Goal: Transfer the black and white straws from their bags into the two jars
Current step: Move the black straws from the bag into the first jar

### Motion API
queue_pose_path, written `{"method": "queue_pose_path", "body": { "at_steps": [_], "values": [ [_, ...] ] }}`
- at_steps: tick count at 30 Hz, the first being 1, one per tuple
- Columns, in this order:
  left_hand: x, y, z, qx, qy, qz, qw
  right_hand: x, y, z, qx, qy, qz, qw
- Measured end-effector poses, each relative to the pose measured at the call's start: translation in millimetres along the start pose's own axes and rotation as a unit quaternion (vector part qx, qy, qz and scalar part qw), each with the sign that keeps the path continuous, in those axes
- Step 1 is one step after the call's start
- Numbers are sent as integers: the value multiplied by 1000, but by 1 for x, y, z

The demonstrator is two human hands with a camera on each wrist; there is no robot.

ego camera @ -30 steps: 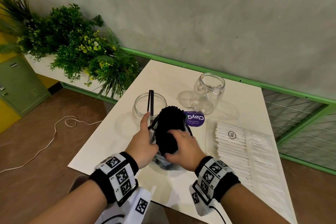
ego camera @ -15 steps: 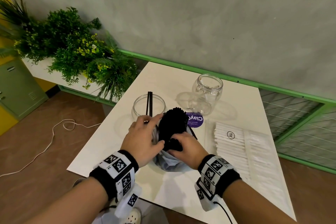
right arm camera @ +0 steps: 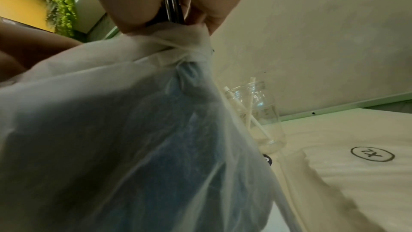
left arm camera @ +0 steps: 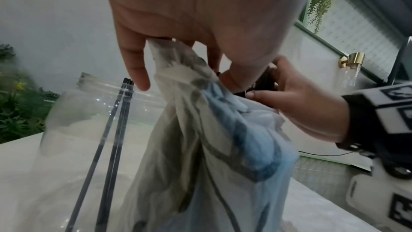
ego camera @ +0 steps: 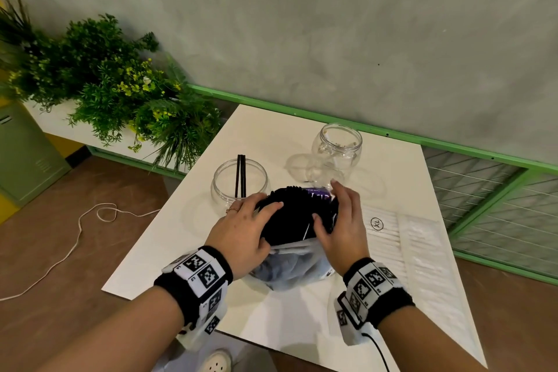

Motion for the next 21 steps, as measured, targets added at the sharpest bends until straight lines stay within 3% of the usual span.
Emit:
{"method": "queue_pose_path", "body": {
  "at_steps": [7, 11, 18, 21],
  "values": [
    [5, 6, 3, -18, 17, -11, 1000, 0, -10, -10, 37, -1, 74, 997],
    [5, 5, 4, -18, 18, -8, 1000, 4, -11, -13, -1, -12, 89, 996],
    [-2, -19, -28, -9, -85, -37, 996, 14, -10, -16, -2, -29, 93, 995],
    [7, -40, -53, 14, -121, -16, 992, 14, -8, -17, 16, -40, 89, 995]
  ]
}}
Point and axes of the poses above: each hand's wrist, its own y-axis away from the middle knuckle, its own x-axis out of the palm, z = x × y, the point moved 1 cm from there along -y, towards the middle knuckle, and after that the axes turned 8 degrees about -z, right-handed, at the moved point
